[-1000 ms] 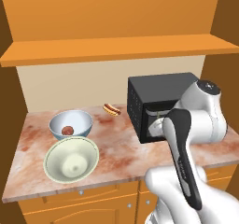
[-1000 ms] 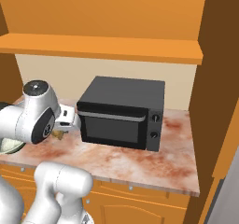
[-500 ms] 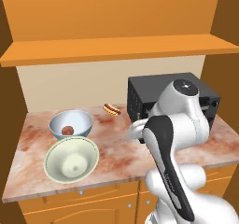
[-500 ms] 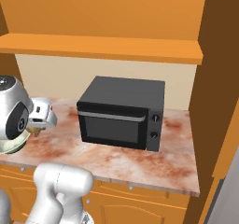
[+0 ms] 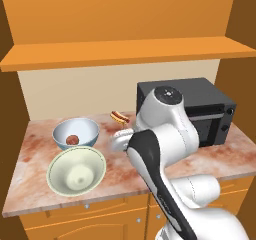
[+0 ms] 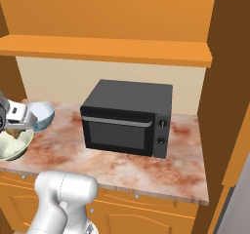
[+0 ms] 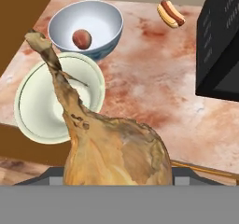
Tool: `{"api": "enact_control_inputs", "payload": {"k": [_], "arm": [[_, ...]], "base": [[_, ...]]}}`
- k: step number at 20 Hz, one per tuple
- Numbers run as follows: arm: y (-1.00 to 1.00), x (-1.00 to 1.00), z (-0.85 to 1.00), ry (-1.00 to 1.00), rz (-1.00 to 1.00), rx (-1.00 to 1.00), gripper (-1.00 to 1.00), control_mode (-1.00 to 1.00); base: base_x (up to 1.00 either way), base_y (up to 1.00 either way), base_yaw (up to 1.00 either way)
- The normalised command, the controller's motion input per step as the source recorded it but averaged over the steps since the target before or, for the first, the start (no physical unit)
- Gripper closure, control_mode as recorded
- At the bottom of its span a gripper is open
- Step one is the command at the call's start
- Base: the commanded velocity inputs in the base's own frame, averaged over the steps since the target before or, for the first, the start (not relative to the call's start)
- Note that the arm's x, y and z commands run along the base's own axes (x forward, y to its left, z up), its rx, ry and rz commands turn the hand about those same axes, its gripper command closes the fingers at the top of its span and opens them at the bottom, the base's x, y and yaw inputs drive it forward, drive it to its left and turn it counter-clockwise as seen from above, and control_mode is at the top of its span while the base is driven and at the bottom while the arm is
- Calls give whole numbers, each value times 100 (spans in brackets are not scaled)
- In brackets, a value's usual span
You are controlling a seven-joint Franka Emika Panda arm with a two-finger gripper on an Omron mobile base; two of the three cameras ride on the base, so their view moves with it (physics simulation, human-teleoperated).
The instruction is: Pick both bowls and place them on the counter. Then place the peach in one bowl and place the onion in the other bowl.
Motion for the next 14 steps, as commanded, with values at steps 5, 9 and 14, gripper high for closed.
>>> {"api": "enact_control_inputs", "payload": {"k": [5, 9, 14], "arm": [[60, 1, -19, 0, 0, 5, 100, -100], [53, 21, -32, -6, 0, 0, 100, -100], [45, 40, -36, -9, 0, 0, 100, -100]], "base": [[0, 0, 0], [0, 0, 0], [0, 0, 0]]}}
